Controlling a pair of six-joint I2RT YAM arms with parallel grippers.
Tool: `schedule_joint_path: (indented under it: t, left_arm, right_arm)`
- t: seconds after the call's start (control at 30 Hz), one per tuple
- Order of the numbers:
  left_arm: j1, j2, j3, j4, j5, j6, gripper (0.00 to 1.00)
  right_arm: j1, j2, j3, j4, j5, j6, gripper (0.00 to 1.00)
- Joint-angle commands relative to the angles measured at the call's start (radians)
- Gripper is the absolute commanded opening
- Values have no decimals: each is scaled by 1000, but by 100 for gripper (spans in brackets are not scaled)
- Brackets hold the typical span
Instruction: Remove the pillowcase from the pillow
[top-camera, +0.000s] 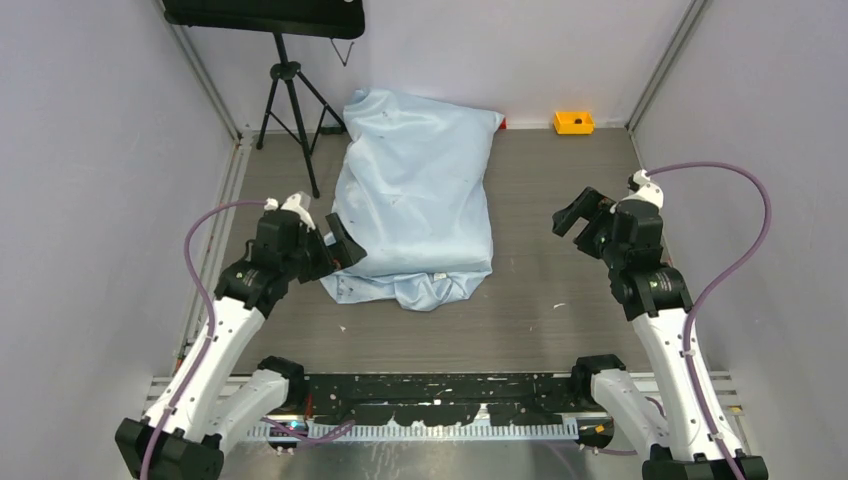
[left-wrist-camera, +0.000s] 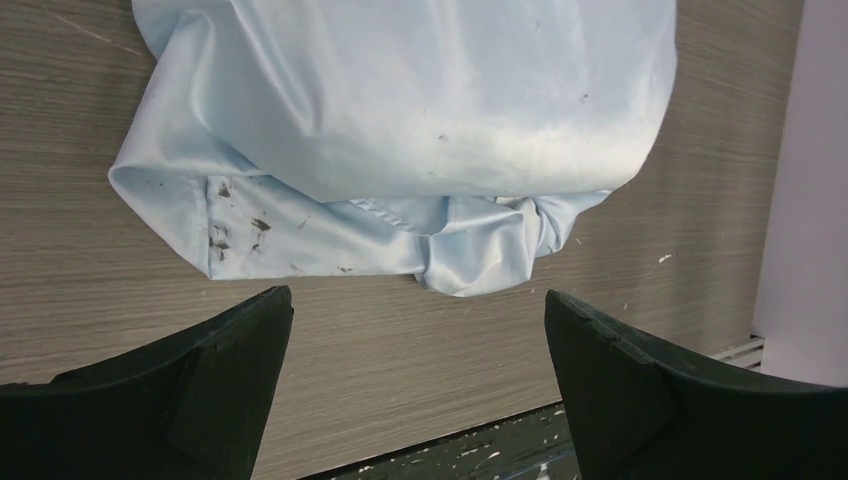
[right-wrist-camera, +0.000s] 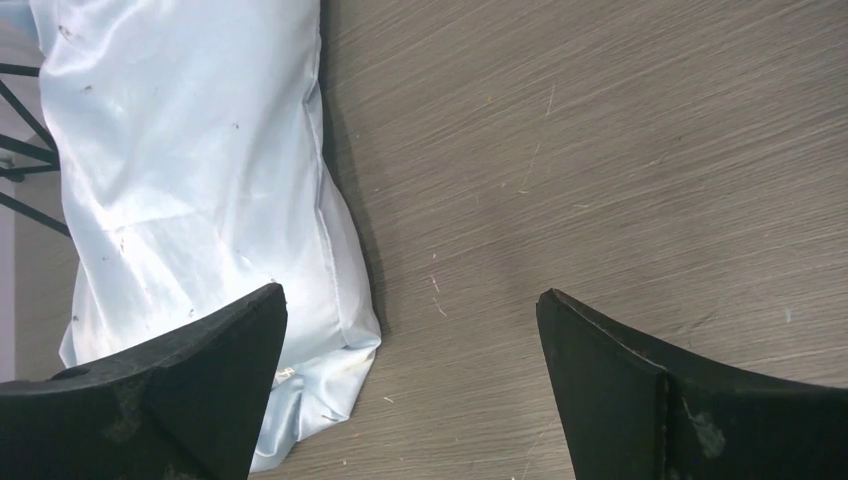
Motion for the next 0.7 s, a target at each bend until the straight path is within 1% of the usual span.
schedule_joint_path:
  t: [0.0, 0.13, 0.23, 0.37, 0.5, 0.67]
  left_arm:
    - [4, 62, 33, -4, -23, 0, 100]
    - [4, 122, 44, 7, -58, 16, 100]
    - [8, 162, 38, 35, -100, 9, 100]
    - [15, 218, 21, 118, -59, -6, 100]
    - [22, 292, 22, 186, -53, -14, 100]
    - [22, 393, 39, 247, -39, 5, 100]
  right_arm:
    - [-4, -17, -9, 6, 5, 43, 100]
    - [-4, -1, -33, 32, -95, 67, 100]
    - [-3, 22, -44, 29, -121, 108, 100]
    - [-4, 69, -32, -22, -121, 164, 100]
    - [-3, 103, -31, -48, -150, 164, 100]
    - [-4, 94, -50, -38, -158, 144, 100]
